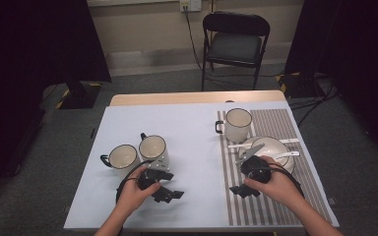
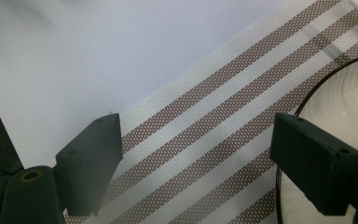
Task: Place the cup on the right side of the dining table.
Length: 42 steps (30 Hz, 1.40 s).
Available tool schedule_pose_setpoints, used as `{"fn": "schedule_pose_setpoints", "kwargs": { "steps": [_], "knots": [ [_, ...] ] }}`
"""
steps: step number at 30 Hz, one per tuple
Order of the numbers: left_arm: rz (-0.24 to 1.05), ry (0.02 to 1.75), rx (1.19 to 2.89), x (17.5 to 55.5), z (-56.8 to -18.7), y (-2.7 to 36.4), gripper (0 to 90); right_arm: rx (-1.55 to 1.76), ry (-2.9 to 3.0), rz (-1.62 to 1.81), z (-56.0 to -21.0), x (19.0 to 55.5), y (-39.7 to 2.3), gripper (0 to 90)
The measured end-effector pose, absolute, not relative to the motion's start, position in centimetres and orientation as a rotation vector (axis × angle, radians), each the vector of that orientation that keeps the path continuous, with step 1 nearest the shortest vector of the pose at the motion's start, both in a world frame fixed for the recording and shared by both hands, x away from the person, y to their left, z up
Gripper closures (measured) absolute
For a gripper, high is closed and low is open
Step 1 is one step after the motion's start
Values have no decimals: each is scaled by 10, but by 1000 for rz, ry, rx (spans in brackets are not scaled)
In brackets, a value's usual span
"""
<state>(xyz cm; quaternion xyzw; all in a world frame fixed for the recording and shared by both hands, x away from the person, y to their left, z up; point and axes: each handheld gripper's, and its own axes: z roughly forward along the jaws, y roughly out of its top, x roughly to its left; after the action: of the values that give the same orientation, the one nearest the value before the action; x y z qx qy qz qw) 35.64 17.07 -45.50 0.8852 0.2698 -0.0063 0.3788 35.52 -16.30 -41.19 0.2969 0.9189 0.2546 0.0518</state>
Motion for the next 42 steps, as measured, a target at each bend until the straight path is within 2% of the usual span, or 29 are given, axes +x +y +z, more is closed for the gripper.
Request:
{"fn": "schedule_pose_setpoints", "kwargs": {
  "steps": [42],
  "knots": [
    [-8,680,2280,344,-457,188,180,927,2812,799,-427,332,-179,162]
  ]
}}
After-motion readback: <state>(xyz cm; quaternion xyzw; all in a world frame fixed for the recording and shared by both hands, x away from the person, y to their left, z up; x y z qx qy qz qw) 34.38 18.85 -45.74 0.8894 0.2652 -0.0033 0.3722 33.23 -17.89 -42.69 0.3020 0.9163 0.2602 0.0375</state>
